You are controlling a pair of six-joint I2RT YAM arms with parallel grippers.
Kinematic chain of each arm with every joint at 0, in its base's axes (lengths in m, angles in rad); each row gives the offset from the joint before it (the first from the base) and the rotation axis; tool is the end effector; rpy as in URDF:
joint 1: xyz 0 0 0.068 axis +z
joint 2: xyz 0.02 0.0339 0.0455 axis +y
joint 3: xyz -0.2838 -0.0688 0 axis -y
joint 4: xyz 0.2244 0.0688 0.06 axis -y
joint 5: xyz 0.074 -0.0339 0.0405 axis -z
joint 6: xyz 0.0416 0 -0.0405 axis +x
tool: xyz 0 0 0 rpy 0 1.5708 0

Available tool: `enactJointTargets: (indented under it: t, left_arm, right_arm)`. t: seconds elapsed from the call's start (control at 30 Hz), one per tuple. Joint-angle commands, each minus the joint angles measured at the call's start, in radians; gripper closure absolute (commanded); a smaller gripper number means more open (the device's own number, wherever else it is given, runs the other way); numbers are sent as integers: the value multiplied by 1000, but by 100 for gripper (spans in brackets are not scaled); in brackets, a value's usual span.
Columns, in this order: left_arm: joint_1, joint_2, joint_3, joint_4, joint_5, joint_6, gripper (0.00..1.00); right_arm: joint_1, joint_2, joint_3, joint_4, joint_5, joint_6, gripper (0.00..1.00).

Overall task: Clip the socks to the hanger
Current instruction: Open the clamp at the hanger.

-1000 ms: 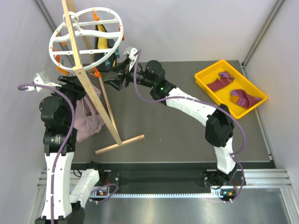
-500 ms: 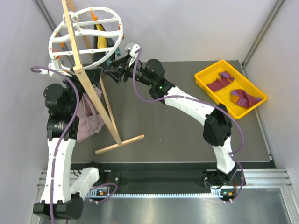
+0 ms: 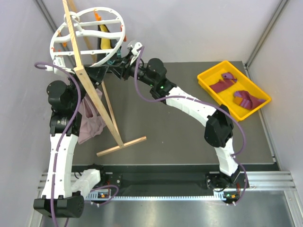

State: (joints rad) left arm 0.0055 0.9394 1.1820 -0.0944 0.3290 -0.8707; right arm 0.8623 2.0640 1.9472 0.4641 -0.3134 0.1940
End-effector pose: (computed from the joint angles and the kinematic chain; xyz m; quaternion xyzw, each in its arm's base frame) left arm 0.1681 -0.0125 0.4715 -0.1609 0.6358 -0.4103 0.6336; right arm 0.3098 0.3812 0.4356 -0.3067 0.4940 0.4849 0.6533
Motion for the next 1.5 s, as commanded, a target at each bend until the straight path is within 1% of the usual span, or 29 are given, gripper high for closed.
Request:
enactJointTargets:
  t: [0.0, 0.13, 0.17, 0.2, 0.27, 0.4, 0.43, 0.5, 0.7, 0.83, 1.0, 1.1, 1.17, 1.23, 1.33, 1.4, 1.43, 1.47]
  left_arm:
    - [-2, 24, 19, 87, 45, -56, 46]
    - [-2, 58, 36, 87, 68, -76, 46]
    - [-2, 62, 42, 88, 67, -77, 46]
    - [-1, 71, 54, 87, 65, -76, 46]
    - [-2, 79, 70, 88, 67, -59, 46]
    - [-2, 101, 125, 61, 56, -4, 45]
    - [-30, 110, 133, 58, 53, 4, 45]
    - [-32, 117, 146, 58, 50, 22, 44]
    - [-33, 111, 130, 61, 25, 47, 43]
    - [-35, 128, 142, 59, 50, 49, 43]
    - [-38, 125, 139, 50, 56, 61, 43]
    - [-38, 108, 120, 87, 106, 38, 43]
    - [-38, 95, 96, 125, 123, 10, 43]
    - [-38, 69, 88, 124, 116, 18, 43]
    - [-38, 29, 93, 99, 82, 48, 42]
    - [-38, -8, 102, 99, 46, 65, 41]
    - [-38, -20, 108, 32, 22, 99, 41]
    - [-38, -48, 126, 3, -4, 122, 40]
  right_arm:
    - [11, 4, 49, 38, 4, 9, 72]
    - [11, -10, 18, 48, -1, 15, 74]
    - [11, -10, 18, 45, -3, 13, 79]
    - [12, -11, 19, 41, 0, 15, 88]
    - [11, -18, 19, 30, 8, 18, 100]
    - [11, -39, 24, -11, 14, 18, 100]
    - [11, -45, 27, -50, 14, 15, 100]
    - [12, -54, 36, -91, 11, 10, 100]
    - [11, -114, 27, -220, 4, -31, 100]
    - [11, -148, 27, -292, -18, -70, 100]
    - [11, -150, 97, -386, -42, -108, 100]
    - [10, -131, 154, -461, -55, -116, 99]
    - [10, -124, 171, -463, -61, -116, 95]
    - [10, -130, 165, -461, -59, -113, 93]
    - [9, -124, 167, -453, -50, -114, 92]
    - [4, -105, 197, -461, -46, -119, 92]
    - [6, -99, 209, -461, -43, -119, 93]
    - [4, -94, 229, -461, -44, -119, 93]
